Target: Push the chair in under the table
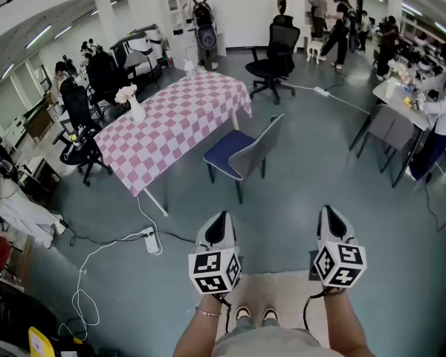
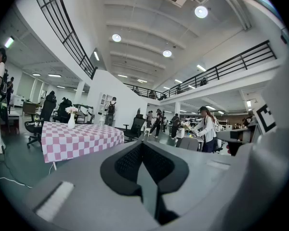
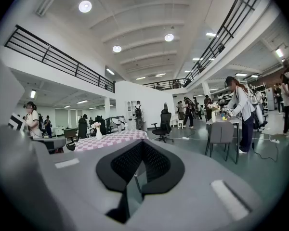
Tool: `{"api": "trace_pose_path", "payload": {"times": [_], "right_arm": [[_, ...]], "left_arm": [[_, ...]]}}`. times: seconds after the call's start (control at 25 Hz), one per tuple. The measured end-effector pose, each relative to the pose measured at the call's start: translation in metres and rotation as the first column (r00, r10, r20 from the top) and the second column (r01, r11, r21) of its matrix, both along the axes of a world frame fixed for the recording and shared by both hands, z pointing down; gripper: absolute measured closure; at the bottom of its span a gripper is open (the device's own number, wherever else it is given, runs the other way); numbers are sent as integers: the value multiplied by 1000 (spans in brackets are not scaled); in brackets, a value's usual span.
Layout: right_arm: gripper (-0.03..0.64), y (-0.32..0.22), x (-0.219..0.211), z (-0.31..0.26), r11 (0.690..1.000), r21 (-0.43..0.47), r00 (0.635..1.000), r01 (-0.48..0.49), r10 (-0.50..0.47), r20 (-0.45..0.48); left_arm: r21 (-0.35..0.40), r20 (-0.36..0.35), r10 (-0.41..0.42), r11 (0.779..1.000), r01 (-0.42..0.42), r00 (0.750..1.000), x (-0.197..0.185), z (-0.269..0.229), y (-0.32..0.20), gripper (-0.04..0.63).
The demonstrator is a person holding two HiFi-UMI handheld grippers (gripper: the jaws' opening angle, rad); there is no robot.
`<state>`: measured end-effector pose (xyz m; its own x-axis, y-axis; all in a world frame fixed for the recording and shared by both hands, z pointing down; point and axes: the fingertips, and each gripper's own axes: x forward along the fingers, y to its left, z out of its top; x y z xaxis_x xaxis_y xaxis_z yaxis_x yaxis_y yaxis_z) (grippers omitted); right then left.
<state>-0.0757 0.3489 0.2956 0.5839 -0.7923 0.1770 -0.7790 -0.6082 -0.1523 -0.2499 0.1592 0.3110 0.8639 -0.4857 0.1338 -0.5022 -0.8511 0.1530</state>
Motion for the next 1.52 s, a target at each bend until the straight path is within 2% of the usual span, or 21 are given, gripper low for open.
{"api": "trace_pose_path", "payload": {"times": [0.32, 0.6, 0.92, 1.0, 1.08, 1.28, 1.52], "right_arm": [[607, -4, -3, 3, 1000, -7, 1000, -6, 6, 6], [606, -12, -3, 10, 998, 56, 999, -13, 10, 52], [599, -26, -6, 12, 999, 47, 998, 27, -29, 52], [584, -28, -7, 11, 998, 49, 998, 29, -32, 46], [544, -27, -6, 8, 998, 48, 999, 28, -30, 41], [473, -28, 1, 9, 999, 40, 1000, 18, -19, 22], [460, -19, 12, 13, 999, 36, 1000, 6, -7, 22]], "left_arm": [[-4, -1, -8, 1000, 8, 1000, -3, 0, -7, 595], [-4, -5, -5, 1000, 5, 1000, -2, 1, -16, 594], [-7, -7, -4, 1000, 4, 1000, 3, 0, -26, 594], [-4, -6, 2, 1000, -2, 1000, 4, -1, -27, 592], [-3, -5, 10, 1000, -10, 1000, 5, -4, -25, 544], [4, 0, 9, 1000, -9, 1000, 11, -4, -26, 510], [3, 11, -11, 1000, 11, 1000, 19, 1, -22, 490]]}}
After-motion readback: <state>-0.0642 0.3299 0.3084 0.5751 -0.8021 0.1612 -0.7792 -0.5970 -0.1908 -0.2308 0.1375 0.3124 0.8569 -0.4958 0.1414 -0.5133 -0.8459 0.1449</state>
